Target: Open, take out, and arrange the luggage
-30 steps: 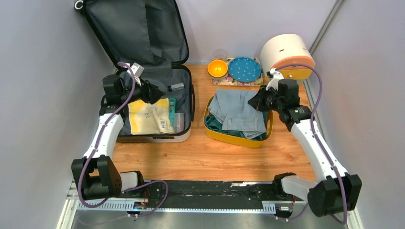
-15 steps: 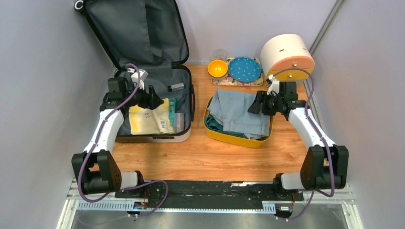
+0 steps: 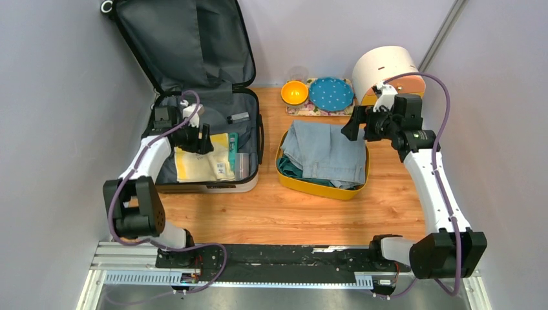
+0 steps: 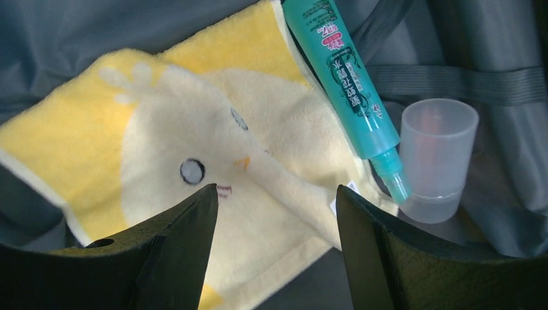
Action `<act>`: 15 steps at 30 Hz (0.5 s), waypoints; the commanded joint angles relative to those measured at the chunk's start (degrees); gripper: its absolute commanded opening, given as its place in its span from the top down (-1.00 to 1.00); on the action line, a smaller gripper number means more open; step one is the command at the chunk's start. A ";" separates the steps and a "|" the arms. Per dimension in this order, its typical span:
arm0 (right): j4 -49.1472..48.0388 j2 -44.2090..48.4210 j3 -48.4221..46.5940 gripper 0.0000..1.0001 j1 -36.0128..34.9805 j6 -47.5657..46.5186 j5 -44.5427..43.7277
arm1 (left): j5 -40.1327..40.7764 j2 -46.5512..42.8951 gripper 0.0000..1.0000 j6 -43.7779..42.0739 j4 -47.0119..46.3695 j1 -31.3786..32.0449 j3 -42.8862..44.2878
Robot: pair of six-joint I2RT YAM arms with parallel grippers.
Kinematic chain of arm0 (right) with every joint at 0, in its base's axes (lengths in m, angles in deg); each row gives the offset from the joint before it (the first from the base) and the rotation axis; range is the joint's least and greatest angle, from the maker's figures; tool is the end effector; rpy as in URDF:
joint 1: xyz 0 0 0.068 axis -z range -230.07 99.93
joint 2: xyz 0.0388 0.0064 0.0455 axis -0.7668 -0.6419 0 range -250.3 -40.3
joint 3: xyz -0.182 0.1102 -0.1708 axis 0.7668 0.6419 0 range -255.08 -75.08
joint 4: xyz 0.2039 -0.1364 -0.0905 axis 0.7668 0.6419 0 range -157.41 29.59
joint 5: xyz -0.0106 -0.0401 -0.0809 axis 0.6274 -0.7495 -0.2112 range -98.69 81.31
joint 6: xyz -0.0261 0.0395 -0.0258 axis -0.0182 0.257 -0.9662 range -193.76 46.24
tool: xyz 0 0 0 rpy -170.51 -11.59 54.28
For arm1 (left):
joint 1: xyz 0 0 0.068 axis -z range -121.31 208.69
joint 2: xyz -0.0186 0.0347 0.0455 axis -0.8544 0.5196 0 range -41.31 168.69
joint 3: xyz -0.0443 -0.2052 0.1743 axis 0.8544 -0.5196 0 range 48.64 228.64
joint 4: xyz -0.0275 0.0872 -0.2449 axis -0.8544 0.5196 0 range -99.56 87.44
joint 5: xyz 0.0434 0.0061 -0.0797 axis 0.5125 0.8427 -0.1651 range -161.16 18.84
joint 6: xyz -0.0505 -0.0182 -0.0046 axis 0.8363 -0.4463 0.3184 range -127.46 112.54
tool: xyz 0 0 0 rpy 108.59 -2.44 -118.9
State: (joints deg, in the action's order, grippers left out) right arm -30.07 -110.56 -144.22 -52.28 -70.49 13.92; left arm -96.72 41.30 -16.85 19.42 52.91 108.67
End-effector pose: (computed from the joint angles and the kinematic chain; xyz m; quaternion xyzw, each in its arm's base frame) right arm 0.2599 0.0237 0.3507 -0.0771 0.8839 0.1967 0.4173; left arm 0.3013 0.0152 0.2536 0.1018 0.9181 -0.1646 0.3458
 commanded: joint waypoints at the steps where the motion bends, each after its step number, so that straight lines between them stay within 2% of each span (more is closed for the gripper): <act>1: -1.92 0.30 -3.89 -0.83 -0.51 -6.24 5.50 | -7.40 8.33 -0.50 -13.36 1.08 -0.11 8.23; 3: -1.83 -0.84 -5.90 -0.83 -0.77 -7.92 10.49 | -8.53 11.77 -0.48 -18.89 4.84 -0.46 11.93; 5: -2.36 -1.89 -6.61 -0.82 -1.73 -9.85 11.40 | -12.73 17.39 -0.44 -25.11 9.15 -0.55 19.22; 7: -2.71 -2.69 -7.41 -0.82 -2.52 -10.03 11.84 | -15.64 21.87 -0.44 -26.99 12.33 -0.55 24.84; 8: -2.89 -3.56 -7.67 -0.82 -2.70 -10.12 12.36 | -19.40 23.11 -0.45 -30.31 12.95 -0.55 25.92; 10: -3.94 -4.36 -7.59 -0.82 -2.97 -9.77 12.81 | -21.10 25.57 -0.46 -34.80 13.74 -0.02 27.15; 11: -4.21 -4.62 -7.50 -0.82 -2.97 -9.68 12.90 | -21.80 26.28 -0.46 -39.78 14.00 0.33 27.24; 14: -4.12 -5.41 -7.93 -0.82 -3.05 -9.33 13.33 | -23.47 28.04 -0.43 -44.91 12.61 0.51 26.37; 15: -4.21 -5.59 -8.02 -0.82 -2.97 -9.07 13.86 | -24.09 28.31 -0.42 -45.19 9.64 0.68 24.80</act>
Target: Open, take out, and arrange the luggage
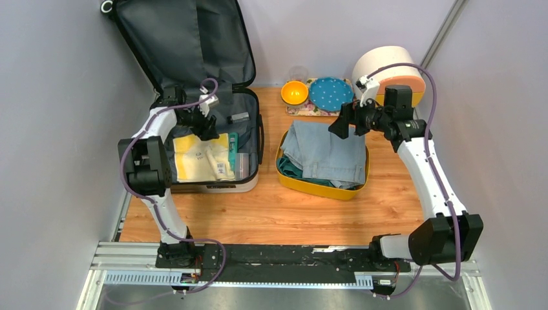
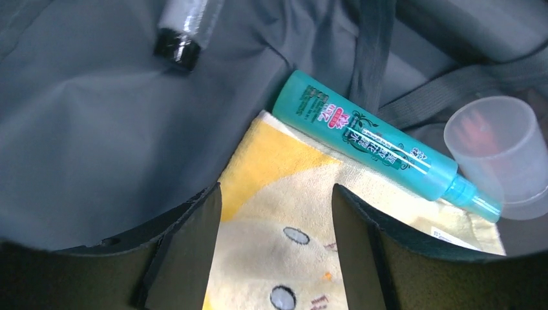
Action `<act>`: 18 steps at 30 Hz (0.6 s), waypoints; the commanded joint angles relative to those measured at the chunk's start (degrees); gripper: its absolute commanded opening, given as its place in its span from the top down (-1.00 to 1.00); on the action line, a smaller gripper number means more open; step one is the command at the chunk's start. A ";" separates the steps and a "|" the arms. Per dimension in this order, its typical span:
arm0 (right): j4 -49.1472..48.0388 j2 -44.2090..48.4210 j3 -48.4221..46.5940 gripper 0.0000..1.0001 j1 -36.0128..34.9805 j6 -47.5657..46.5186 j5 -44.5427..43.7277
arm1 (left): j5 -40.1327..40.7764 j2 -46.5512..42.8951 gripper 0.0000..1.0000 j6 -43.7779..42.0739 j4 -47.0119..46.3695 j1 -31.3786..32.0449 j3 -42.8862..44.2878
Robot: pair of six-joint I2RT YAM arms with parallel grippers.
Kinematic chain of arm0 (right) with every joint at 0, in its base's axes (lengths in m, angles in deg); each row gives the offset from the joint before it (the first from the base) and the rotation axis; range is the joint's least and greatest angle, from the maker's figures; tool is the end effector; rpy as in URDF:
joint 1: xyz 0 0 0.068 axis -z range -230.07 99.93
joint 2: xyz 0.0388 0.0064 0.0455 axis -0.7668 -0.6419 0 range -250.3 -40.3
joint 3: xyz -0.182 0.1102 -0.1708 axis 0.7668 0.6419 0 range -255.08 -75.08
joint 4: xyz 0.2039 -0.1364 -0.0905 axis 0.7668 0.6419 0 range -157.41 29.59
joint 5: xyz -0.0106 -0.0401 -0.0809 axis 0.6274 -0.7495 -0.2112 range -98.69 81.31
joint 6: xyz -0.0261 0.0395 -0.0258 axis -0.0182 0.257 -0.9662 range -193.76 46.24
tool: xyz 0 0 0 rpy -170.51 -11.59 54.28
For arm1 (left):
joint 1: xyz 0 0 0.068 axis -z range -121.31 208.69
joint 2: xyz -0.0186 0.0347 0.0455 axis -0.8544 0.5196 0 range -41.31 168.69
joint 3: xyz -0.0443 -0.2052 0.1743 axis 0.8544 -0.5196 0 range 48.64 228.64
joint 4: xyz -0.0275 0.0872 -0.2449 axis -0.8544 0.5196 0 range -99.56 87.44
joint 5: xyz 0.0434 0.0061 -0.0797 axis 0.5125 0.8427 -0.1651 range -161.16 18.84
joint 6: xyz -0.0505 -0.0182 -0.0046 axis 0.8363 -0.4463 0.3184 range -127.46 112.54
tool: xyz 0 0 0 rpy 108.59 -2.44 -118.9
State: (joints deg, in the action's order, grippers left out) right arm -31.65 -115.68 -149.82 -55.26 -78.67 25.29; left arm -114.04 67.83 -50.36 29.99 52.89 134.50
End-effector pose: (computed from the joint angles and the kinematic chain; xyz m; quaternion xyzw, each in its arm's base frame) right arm 0.2793 0.0453 0.3647 -0.2064 0.8388 0.2618 0.4305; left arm 0.4015 0.0166 0.2322 0.3693 0.8304 -0.2335 0.3457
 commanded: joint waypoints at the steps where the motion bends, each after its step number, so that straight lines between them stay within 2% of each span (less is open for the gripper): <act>1: -2.63 -0.91 -2.78 -0.82 -0.08 -0.72 2.67 | -7.39 2.04 -0.42 -12.12 -2.45 0.79 -2.01; 5: -2.11 -2.23 -4.00 -0.82 -0.17 -0.37 3.11 | -6.71 3.18 -0.36 -15.19 -8.43 2.37 -5.62; 13: 0.88 -5.04 -6.82 -0.80 -0.08 0.25 4.61 | -3.80 6.08 -0.20 -14.32 -16.86 4.22 -8.60; 18: 1.06 -5.57 -7.26 -0.80 -0.08 0.95 4.96 | 0.59 5.56 -0.12 -18.62 -17.93 5.10 -11.94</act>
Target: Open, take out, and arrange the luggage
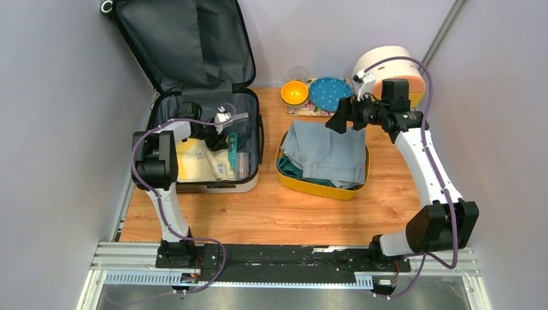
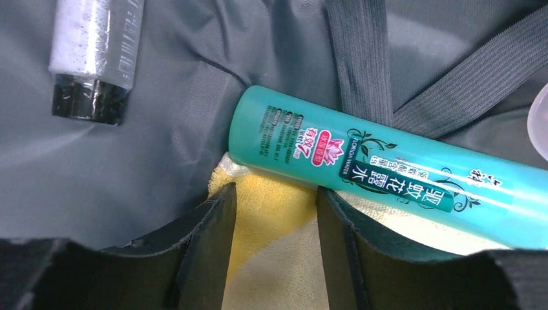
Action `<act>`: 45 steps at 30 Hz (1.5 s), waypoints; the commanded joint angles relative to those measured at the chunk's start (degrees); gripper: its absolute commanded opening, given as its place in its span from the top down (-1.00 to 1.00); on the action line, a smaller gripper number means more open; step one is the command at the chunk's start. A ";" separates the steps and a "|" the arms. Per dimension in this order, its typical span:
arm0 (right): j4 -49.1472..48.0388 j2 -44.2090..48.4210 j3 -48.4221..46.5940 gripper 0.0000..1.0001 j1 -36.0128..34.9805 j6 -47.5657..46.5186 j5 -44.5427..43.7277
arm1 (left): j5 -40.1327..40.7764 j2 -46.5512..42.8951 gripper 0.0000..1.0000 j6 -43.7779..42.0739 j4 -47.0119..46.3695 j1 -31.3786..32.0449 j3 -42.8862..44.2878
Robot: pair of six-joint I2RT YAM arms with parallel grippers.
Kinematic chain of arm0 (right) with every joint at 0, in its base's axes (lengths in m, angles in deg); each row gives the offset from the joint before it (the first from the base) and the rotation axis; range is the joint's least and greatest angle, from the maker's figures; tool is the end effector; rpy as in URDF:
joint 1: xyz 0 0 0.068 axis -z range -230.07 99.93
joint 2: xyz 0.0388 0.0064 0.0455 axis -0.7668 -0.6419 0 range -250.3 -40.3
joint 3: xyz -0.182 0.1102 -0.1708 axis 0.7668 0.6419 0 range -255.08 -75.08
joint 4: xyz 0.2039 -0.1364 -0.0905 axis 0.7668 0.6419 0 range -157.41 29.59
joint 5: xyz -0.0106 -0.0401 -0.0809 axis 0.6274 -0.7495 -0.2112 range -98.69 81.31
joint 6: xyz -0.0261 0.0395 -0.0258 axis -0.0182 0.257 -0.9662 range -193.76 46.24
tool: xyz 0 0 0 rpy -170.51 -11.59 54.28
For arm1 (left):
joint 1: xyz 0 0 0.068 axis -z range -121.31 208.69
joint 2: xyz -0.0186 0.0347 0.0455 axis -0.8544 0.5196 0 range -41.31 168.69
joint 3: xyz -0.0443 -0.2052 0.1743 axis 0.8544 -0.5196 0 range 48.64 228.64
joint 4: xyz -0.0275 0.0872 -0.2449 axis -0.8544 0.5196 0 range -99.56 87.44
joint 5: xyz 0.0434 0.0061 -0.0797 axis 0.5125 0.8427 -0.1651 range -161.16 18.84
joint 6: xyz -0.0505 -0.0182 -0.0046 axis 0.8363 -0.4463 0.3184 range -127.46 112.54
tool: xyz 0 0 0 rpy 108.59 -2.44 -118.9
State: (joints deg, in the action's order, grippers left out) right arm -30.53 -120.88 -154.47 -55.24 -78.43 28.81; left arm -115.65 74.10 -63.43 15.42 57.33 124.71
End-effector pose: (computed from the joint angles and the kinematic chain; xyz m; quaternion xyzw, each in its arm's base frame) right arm 0.3002 0.0489 0.3658 -0.2133 0.8362 0.2907 0.4133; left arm 0.4044 -0.0152 0.1536 0.4888 0.7633 -0.2251 0.3575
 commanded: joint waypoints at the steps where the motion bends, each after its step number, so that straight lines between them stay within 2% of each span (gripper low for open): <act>1: -0.14 -0.55 -2.69 -0.80 -0.10 0.80 1.61 | 3.35 -0.98 -0.08 -7.04 -3.35 0.92 -2.59; 3: -0.49 -0.64 -2.87 -0.80 -0.19 1.24 2.14 | 3.88 -1.94 0.16 -8.19 -2.82 1.19 -4.08; 6: -1.02 -0.72 -2.96 -0.79 -0.63 1.42 2.67 | 3.62 -4.05 0.83 -7.23 -2.47 1.19 -5.23; 7: -1.20 -0.72 -3.05 -0.79 -0.98 1.41 2.76 | 4.06 -4.93 1.00 -5.05 -3.17 1.19 -5.76; 14: -3.57 -1.34 -3.40 -0.79 -2.74 2.64 4.16 | 3.36 -16.79 1.00 2.25 -12.66 0.49 -12.26; 20: -4.89 -2.65 -4.19 -0.79 -5.20 2.73 4.78 | -0.42 -22.42 1.00 3.76 -11.88 -0.22 -12.18; 25: -5.68 -3.27 -4.63 -0.79 -6.08 3.17 4.69 | -2.26 -21.55 1.00 0.95 -4.94 -0.39 -9.19; 27: -5.86 -3.19 -4.45 -0.79 -6.17 3.35 4.69 | -2.62 -21.81 1.00 1.38 -5.89 -0.39 -10.50; 31: -6.03 -3.01 -3.75 -0.79 -6.43 3.61 4.25 | -2.00 -21.20 1.00 7.88 -18.26 -0.22 -13.76; 35: -5.77 -3.27 -3.75 -0.79 -6.61 3.61 3.90 | -4.11 -14.45 1.00 7.19 -15.14 0.75 -7.63; 39: -4.89 -3.10 -4.01 -0.79 -6.70 2.82 3.20 | -3.33 -10.57 1.00 4.38 -12.84 1.19 -5.06; 40: -4.63 -2.92 -4.01 -0.79 -6.70 2.47 3.02 | -2.63 -10.04 0.93 4.81 -12.49 1.19 -4.62; 41: -4.54 -2.75 -3.84 -0.79 -6.70 2.21 2.76 | -2.01 -9.34 0.77 5.33 -12.06 1.19 -3.40; 43: -4.01 -1.96 -3.31 -0.80 -6.70 1.77 2.58 | -0.52 -8.89 0.34 6.57 -11.18 1.19 -1.99; 45: -4.01 -1.25 -2.61 -0.81 -6.70 1.68 2.41 | 0.28 -8.02 0.22 7.27 -10.65 0.49 0.38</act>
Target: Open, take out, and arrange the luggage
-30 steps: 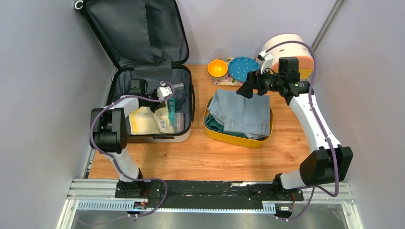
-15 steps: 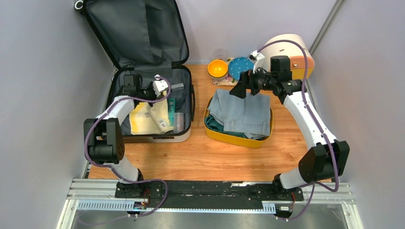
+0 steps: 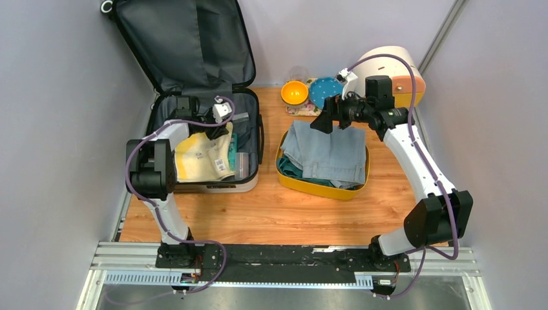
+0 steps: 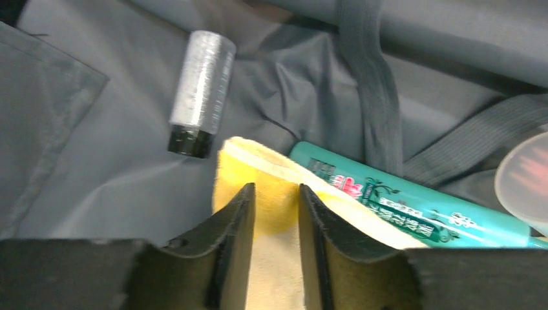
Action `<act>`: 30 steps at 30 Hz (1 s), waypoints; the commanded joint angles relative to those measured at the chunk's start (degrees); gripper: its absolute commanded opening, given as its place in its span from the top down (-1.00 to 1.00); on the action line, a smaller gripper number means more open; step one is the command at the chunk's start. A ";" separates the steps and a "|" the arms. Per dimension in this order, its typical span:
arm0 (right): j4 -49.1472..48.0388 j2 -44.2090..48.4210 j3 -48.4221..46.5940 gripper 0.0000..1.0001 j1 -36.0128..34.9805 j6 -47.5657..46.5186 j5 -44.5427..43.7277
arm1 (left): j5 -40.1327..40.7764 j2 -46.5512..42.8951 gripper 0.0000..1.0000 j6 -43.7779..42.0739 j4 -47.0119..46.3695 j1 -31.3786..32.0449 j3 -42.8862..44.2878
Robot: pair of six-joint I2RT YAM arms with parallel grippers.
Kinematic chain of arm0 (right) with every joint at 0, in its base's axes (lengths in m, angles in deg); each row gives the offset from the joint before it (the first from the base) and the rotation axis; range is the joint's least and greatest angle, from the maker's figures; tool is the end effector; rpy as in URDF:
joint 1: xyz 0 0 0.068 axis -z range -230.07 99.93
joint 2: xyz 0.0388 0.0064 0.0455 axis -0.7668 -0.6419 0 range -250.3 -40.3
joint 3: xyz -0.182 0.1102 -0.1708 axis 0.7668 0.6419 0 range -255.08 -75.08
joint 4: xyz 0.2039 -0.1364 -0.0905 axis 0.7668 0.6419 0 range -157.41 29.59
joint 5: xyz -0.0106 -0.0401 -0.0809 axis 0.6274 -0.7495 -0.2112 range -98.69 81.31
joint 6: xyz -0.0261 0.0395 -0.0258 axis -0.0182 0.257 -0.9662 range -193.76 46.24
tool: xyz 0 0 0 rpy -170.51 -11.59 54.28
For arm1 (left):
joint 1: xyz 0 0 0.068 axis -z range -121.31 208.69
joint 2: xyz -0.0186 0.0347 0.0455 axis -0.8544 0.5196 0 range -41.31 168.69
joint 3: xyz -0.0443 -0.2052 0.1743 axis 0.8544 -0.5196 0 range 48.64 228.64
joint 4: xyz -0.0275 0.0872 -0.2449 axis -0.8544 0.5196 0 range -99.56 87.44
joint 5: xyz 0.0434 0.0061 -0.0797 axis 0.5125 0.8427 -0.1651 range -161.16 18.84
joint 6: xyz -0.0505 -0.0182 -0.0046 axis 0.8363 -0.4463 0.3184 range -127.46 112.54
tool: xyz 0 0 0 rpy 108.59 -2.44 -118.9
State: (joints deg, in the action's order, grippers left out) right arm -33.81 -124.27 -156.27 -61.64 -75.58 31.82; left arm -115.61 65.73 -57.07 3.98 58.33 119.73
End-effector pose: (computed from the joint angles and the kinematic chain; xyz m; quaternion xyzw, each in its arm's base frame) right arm 0.3101 0.0870 0.3641 -0.2527 0.8134 0.3438 0.3953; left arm 0.3957 -0.0223 0.1952 0.4809 0.7349 -0.1862 0.4404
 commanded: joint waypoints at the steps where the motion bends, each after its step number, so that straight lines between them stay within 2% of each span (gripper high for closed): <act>1: -0.73 2.31 -0.55 -0.81 -0.29 -1.34 -0.52 | 0.32 0.79 0.14 1.09 2.00 -0.87 6.42; 4: -0.73 2.58 -0.11 -0.81 -0.20 -1.34 -0.61 | 1.64 3.51 0.09 0.65 4.90 -1.40 11.08; 6: -0.65 2.49 -0.02 -0.81 -0.29 -1.51 -0.79 | 1.29 5.89 0.06 -2.58 7.63 -1.31 14.24; 9: -0.38 2.23 -0.37 -0.82 -0.29 -1.86 -1.22 | -1.16 9.05 -0.08 -4.44 12.20 -1.40 18.37; 10: -0.38 2.23 -0.55 -0.82 -0.29 -1.95 -1.40 | -2.74 9.93 -0.22 -5.23 15.43 -1.40 19.69; 14: -0.12 2.57 -0.29 -0.82 -0.29 -2.04 -2.19 | -6.00 13.80 -0.25 -8.49 21.69 -1.31 24.18; 23: 0.41 3.19 0.42 -0.82 -0.29 -2.57 -3.25 | -9.43 19.42 -0.25 -13.06 29.00 -1.22 27.17; 26: 0.67 3.28 0.50 -0.82 -0.29 -2.66 -3.51 | -7.68 19.87 -0.15 -12.19 26.46 -1.13 25.95; 29: 1.02 3.63 0.68 -0.81 -0.29 -2.75 -3.51 | -6.01 18.74 0.19 -10.43 21.89 -1.13 23.49; 30: 1.11 3.72 0.77 -0.81 -0.20 -2.83 -3.42 | -5.92 18.12 0.40 -9.47 20.75 -1.13 22.78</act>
State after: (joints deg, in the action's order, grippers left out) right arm -33.35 -123.24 -155.68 -61.64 -77.09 28.87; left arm -120.85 85.14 -67.01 27.77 57.09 144.80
